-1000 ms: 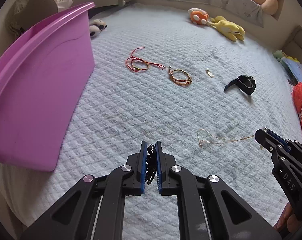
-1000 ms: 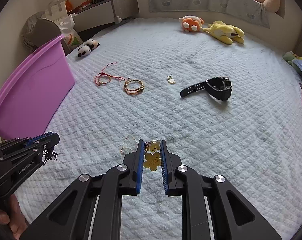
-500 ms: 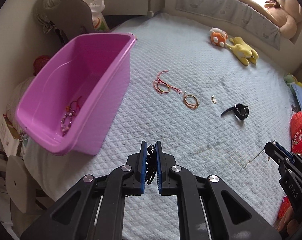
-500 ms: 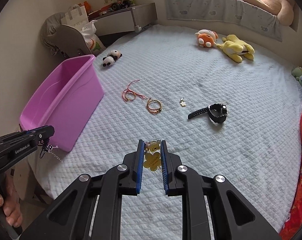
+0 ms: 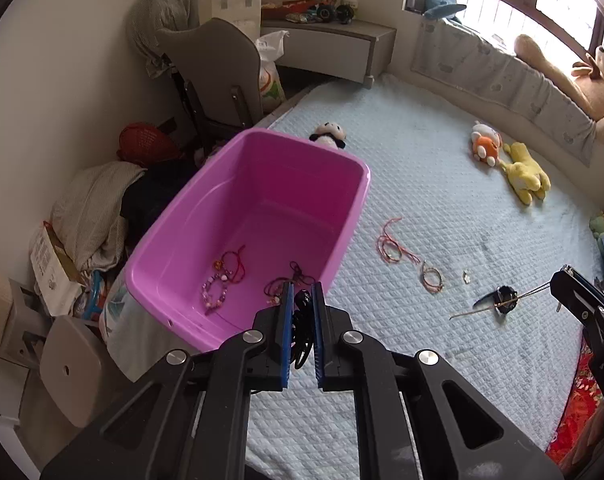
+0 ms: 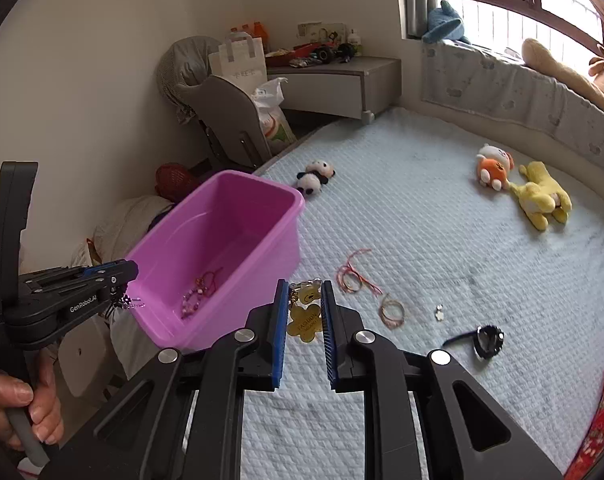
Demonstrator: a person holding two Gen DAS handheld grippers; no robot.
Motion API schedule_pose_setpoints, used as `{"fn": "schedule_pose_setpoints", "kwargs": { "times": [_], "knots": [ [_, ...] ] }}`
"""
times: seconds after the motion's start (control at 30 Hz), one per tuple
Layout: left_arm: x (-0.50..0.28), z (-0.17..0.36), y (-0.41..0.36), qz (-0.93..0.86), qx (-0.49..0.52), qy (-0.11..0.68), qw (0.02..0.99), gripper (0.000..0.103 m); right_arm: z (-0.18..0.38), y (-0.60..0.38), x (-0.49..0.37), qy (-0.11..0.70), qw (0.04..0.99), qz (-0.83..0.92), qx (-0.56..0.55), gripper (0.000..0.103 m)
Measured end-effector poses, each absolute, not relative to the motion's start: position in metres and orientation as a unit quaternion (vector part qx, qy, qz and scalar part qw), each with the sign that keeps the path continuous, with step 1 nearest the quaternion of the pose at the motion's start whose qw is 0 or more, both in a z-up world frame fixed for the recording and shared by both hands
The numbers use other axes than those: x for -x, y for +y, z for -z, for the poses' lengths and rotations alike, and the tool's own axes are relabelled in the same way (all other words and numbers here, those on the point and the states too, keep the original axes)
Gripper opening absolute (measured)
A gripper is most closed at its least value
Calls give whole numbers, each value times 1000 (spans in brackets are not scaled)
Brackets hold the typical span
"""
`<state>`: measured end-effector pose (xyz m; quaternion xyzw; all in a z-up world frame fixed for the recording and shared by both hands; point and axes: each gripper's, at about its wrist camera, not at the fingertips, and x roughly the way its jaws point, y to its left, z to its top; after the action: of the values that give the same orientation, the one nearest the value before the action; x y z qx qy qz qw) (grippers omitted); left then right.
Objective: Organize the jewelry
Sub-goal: 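Carry the black cord necklace in the left tool while the right tool carries the gold chain to the tub, then open the left tool inside the tub while the right tool opens, dropping both pieces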
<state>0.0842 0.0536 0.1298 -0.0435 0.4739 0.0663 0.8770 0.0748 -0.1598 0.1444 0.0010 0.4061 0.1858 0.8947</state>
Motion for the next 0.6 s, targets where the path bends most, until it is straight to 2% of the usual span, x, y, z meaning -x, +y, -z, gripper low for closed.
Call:
{"fn": "schedule_pose_setpoints", "kwargs": {
  "times": [0.3, 0.6],
  "knots": [
    [-143, -143, 115, -23, 18, 470, 882, 9, -179, -54, -130, 401, 893, -204, -30, 16],
    [-192, -104, 168, 1, 15, 518, 855, 9, -147, 20, -189, 456, 867, -195, -51, 16]
  ]
}}
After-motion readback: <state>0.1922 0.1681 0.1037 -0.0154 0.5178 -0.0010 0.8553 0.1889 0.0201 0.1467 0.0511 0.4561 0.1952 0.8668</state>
